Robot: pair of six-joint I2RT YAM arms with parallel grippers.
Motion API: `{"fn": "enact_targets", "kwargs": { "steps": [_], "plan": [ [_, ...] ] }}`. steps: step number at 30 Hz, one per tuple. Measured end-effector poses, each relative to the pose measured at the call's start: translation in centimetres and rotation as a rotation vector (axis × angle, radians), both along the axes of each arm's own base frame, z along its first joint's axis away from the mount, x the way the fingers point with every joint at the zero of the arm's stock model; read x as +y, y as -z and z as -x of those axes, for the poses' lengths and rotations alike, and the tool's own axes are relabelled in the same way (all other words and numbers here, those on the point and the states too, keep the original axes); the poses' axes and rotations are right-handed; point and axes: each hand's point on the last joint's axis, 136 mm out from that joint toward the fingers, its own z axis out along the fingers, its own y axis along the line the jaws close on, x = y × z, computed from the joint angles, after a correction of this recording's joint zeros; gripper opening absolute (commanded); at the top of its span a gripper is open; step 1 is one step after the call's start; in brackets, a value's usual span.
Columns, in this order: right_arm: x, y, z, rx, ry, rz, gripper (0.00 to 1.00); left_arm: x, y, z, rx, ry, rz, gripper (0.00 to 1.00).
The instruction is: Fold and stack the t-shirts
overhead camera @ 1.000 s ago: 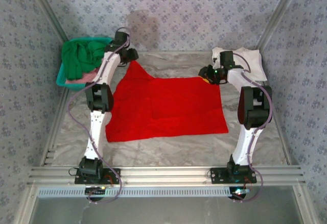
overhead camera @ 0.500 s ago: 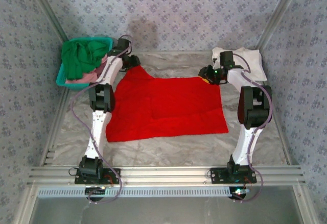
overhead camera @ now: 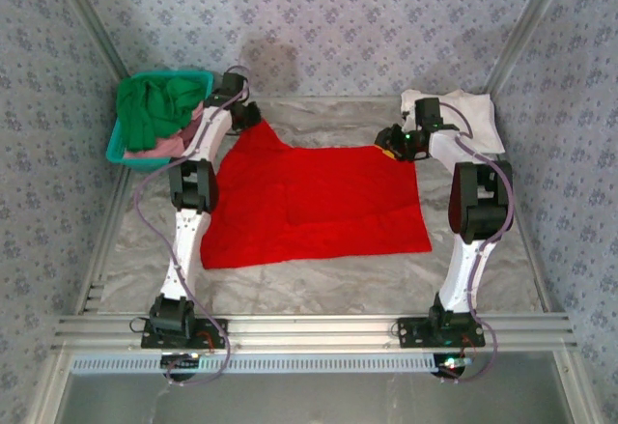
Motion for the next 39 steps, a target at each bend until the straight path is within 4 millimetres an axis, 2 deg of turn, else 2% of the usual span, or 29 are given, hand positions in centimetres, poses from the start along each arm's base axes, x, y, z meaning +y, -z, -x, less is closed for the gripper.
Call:
{"fn": "enact_targets", "kwargs": {
  "steps": [3, 27, 32, 39],
  "plan": [
    [0.0, 0.0, 0.0, 0.0, 0.0, 0.0, 0.41, -0.1, -0.5, -0.2, -0.011, 0.0, 0.006, 0.0],
    [-0.2, -0.1, -0.4, -0.005, 0.013, -0.014, 0.41, -0.1, -1.7, -0.2, -0.026, 0.001, 0.005, 0.0],
    [-0.2, -0.1, -0.4, -0.005, 0.013, -0.014, 0.41, -0.3, -3.0, 0.0, -0.037, 0.005, 0.006, 0.0],
    [-0.2, 0.0, -0.5, -0.005, 0.014, -0.018, 0.41, -0.3, -6.4, 0.5, -0.073, 0.002, 0.007, 0.01]
  ]
}}
